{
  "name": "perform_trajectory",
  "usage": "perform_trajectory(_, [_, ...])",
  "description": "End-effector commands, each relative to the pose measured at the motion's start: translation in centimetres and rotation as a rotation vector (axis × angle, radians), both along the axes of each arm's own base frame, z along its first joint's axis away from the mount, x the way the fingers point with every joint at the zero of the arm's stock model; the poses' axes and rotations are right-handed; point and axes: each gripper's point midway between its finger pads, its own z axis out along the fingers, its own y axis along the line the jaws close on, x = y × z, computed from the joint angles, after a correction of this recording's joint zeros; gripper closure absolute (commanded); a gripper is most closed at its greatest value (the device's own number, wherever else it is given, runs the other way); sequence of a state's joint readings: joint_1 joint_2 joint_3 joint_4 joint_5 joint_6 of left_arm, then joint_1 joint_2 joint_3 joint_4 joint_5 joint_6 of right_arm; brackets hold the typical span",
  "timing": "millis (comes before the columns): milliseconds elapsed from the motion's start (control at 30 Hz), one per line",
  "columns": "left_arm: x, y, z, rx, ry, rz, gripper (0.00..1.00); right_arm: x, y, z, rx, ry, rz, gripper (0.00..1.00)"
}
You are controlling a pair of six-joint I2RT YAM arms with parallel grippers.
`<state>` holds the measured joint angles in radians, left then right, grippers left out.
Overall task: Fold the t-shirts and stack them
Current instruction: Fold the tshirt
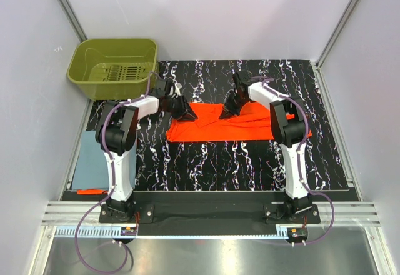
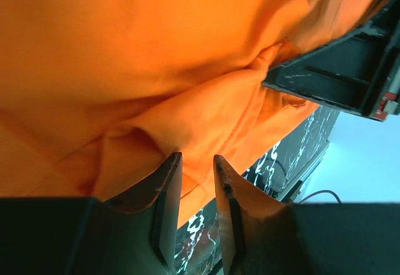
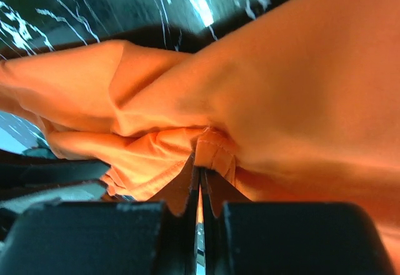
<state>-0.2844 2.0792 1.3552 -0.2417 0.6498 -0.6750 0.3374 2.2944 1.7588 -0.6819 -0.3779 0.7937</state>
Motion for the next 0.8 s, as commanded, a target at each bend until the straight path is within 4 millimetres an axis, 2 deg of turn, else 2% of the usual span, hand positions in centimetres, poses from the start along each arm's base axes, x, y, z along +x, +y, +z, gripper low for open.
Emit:
perform_trajectory(0, [0.3, 0.3, 0.0, -0.017, -0.024, -0.012, 0.69, -0.2, -1.5, 1.8, -0.053, -0.053, 0.014, 0.96])
perform_trajectory(133, [0.2, 0.6, -0.1, -0.016, -0.025, -0.013, 0.69, 0.3, -2.0, 0.3, -0.05, -0.034, 0.025, 0.96])
perform_trajectory(233, [0.2, 0.9, -0.1, -0.017, -0.026, -0.014, 0.69, 0.9, -2.4, 0.5, -0.034, -0.053, 0.049, 0.93])
perform_trajectory(267, [0.1, 0.8, -0.2, -0.015, -0.029, -0.019, 0.69, 1.1, -2.7, 0.7, -0.035, -0.064, 0.054, 0.91])
perform_trajectory(300, [0.0, 0.9, -0.3, -0.013, -0.021, -0.019, 0.69, 1.3, -2.9, 0.9, -0.038, -0.08, 0.07, 0.82])
perform_trajectory(433, [-0.3, 1.3, -0.8, 0.0, -0.015, -0.023, 0.69, 1.9, -3.5, 1.5, 0.038, -0.08, 0.083, 0.77])
perform_trajectory(500, [-0.5, 1.3, -0.1, 0.007, -0.037, -0.028, 0.69, 2.2, -3.4, 2.8, 0.092, -0.093, 0.092, 0.76])
perform_trajectory(533, [-0.4, 1.4, 1.0, 0.005, -0.064, -0.03, 0.69, 2.4, -3.5, 4.2, 0.099, -0.123, 0.093, 0.72])
perform_trajectory(600, [-0.6, 1.6, 1.9, 0.021, -0.09, -0.038, 0.69, 2.7, -4.0, 6.1, 0.112, -0.159, 0.088, 0.66])
perform_trajectory(633, [-0.7, 1.7, 3.2, 0.017, -0.118, -0.04, 0.69, 2.7, -4.1, 8.1, 0.123, -0.198, 0.091, 0.61])
perform_trajectory(700, [-1.1, 1.4, 4.6, 0.022, -0.148, -0.054, 0.69, 2.5, -5.6, 9.4, 0.11, -0.218, 0.077, 0.55])
perform_trajectory(733, [-1.0, 1.3, 5.9, 0.02, -0.183, -0.057, 0.68, 2.3, -6.5, 10.9, 0.102, -0.245, 0.064, 0.53])
perform_trajectory(767, [-1.3, 0.8, 6.5, 0.019, -0.198, -0.071, 0.68, 1.7, -7.5, 10.8, 0.087, -0.24, 0.064, 0.51])
